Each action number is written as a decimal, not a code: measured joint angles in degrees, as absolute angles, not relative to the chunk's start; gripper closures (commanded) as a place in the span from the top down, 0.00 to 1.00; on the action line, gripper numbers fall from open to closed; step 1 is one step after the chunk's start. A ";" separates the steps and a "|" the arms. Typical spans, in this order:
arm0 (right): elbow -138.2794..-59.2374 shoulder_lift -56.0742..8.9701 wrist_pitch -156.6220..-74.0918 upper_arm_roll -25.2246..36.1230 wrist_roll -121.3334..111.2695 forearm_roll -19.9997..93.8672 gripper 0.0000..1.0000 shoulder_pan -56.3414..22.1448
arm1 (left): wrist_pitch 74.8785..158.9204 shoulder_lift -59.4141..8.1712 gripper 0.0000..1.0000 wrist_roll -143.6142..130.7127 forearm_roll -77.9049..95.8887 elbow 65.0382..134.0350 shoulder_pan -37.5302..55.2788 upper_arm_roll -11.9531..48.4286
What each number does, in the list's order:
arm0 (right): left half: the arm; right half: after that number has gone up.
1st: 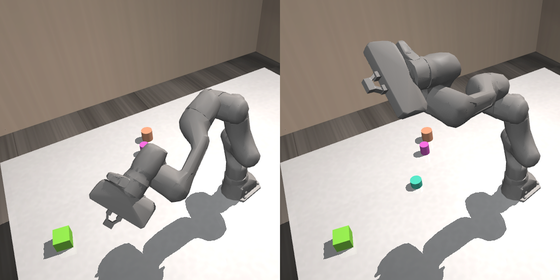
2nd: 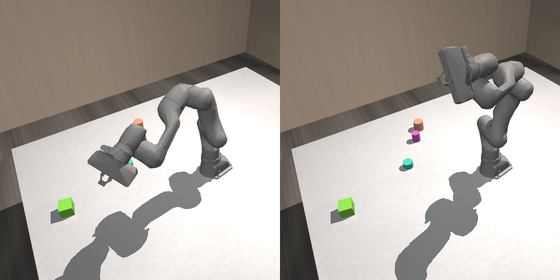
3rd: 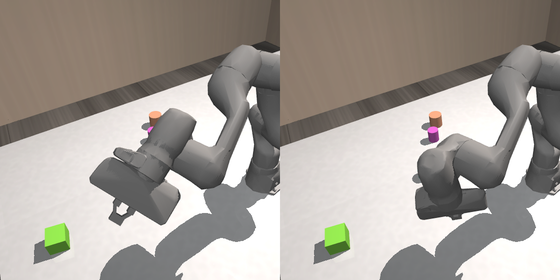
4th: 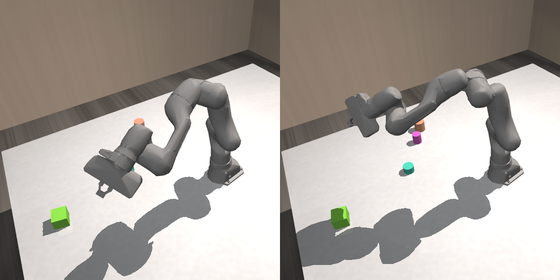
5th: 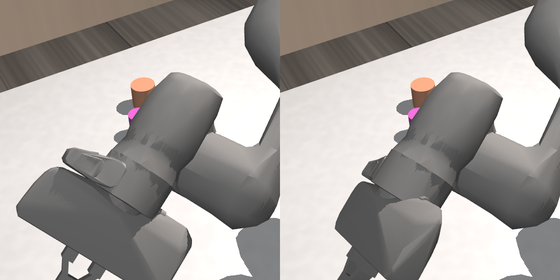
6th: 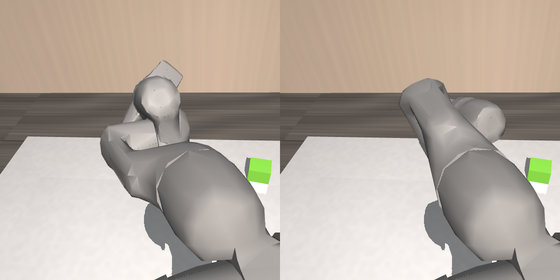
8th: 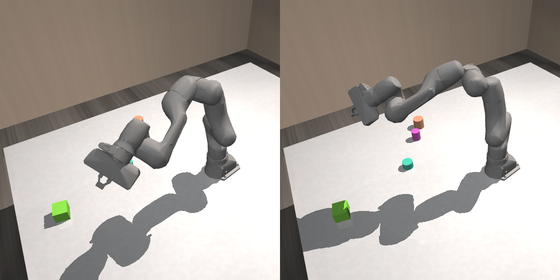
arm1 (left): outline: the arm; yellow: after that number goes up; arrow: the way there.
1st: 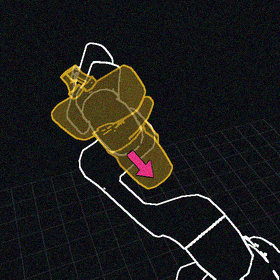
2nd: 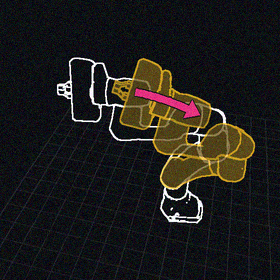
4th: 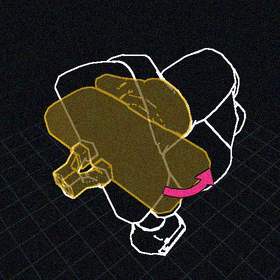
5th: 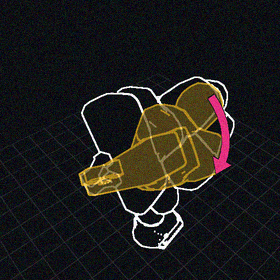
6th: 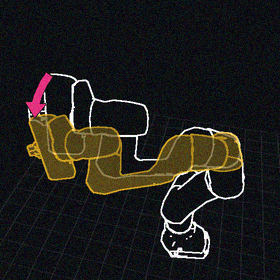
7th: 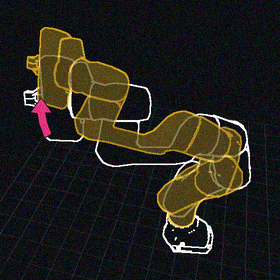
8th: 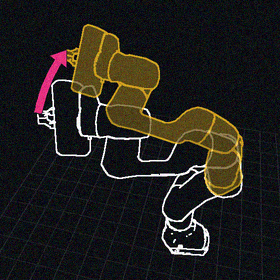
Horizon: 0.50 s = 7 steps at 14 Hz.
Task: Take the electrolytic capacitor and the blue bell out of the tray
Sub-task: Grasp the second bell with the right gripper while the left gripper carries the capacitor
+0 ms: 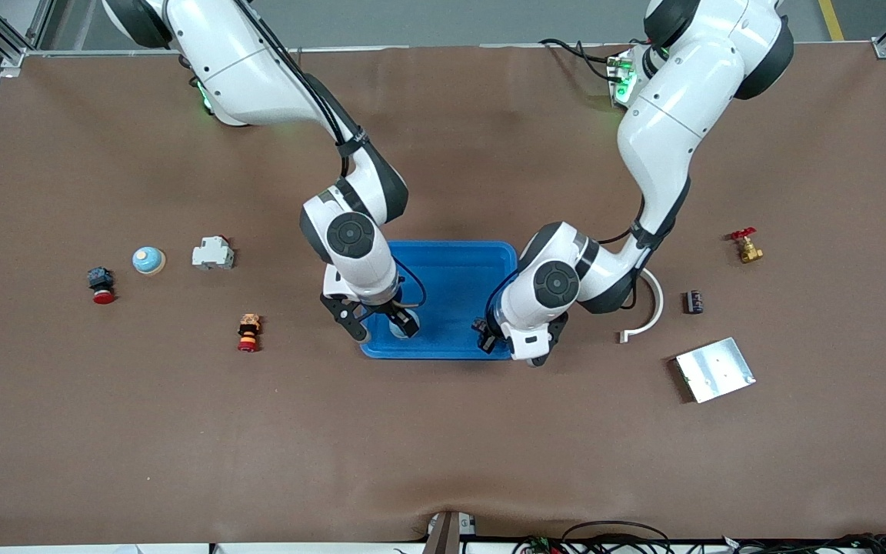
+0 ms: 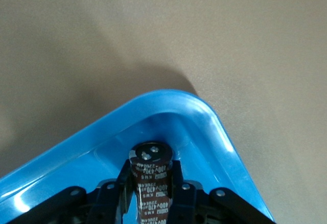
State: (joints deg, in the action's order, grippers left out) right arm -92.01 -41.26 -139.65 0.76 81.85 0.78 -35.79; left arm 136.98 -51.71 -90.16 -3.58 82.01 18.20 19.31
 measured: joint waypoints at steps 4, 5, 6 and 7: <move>-92.00 -42.12 -140.78 0.76 82.43 0.76 1.00 -36.07 | 129.75 -48.83 0.00 -90.15 -3.59 81.33 17.90 19.12; -92.01 -42.45 -141.18 0.76 82.50 0.76 1.00 -36.19 | 127.80 -47.69 0.00 -89.68 -3.64 81.26 17.64 19.05; -92.01 -42.80 -141.72 0.77 82.57 0.75 1.00 -36.32 | 125.89 -46.48 0.00 -87.87 -3.69 81.19 17.26 18.99; -92.01 -43.11 -142.26 0.78 82.62 0.75 1.00 -36.45 | 123.65 -45.26 0.00 -84.55 -3.69 81.17 16.64 18.99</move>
